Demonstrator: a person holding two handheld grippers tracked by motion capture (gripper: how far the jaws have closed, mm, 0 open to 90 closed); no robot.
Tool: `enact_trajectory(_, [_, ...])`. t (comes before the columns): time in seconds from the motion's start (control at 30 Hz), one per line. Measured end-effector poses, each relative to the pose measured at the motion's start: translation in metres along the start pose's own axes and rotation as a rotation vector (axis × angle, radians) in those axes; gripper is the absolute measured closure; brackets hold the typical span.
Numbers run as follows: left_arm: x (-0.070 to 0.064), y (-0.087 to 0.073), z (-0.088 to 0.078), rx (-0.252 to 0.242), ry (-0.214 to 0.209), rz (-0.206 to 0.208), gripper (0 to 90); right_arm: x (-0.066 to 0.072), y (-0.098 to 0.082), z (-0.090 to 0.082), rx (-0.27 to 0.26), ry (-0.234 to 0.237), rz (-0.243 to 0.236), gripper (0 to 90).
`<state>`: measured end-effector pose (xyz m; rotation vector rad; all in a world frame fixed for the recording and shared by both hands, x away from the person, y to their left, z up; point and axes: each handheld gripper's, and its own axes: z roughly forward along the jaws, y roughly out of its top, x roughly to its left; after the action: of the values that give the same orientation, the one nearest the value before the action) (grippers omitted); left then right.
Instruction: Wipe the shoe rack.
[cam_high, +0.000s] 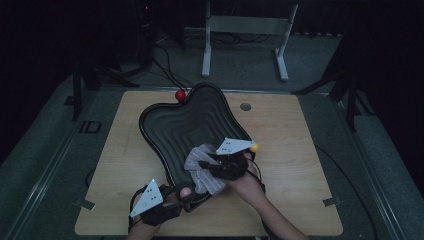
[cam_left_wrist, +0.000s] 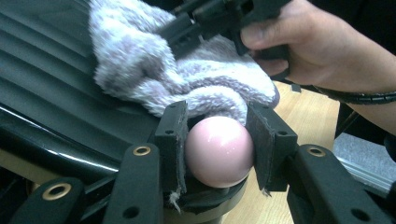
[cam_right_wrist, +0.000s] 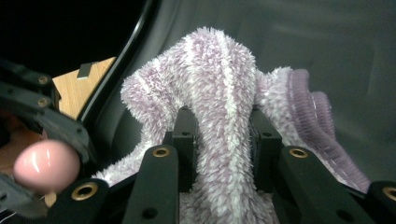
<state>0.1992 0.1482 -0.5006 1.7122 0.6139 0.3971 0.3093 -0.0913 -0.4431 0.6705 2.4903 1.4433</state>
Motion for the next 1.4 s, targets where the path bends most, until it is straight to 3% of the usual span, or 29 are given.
enact_trajectory(0.33, [0.000,0.000,0.000,0.000,-0.001,-0.003,60.3,-0.008,0.045,-0.001,-0.081,-0.014,-0.011,69.8])
enact_trajectory(0.37, [0.000,0.000,0.000,0.000,-0.001,0.000,60.3,-0.010,0.060,0.001,-0.097,-0.012,-0.017,69.8])
enact_trajectory(0.53, [0.000,0.000,0.000,0.000,-0.002,-0.001,60.3,-0.011,0.086,0.010,-0.123,-0.006,-0.024,69.8])
enact_trajectory(0.6, [0.000,0.000,0.000,0.001,-0.002,-0.002,60.3,-0.013,0.104,0.022,-0.128,-0.005,-0.025,69.7])
enact_trajectory(0.8, [0.000,0.000,0.000,0.001,-0.004,0.000,60.3,-0.021,0.130,0.044,-0.116,-0.022,-0.026,69.7])
enact_trajectory(1.1, [0.000,0.000,0.000,0.001,-0.005,-0.001,60.3,-0.027,0.142,0.076,-0.082,-0.050,-0.016,69.0])
enact_trajectory(1.17, [0.000,0.000,-0.001,0.001,-0.003,-0.002,60.3,-0.028,0.140,0.088,-0.052,-0.052,-0.011,68.8])
enact_trajectory(1.4, [0.000,0.000,-0.001,0.002,-0.003,-0.001,60.3,-0.024,0.129,0.085,-0.027,-0.066,-0.047,69.4])
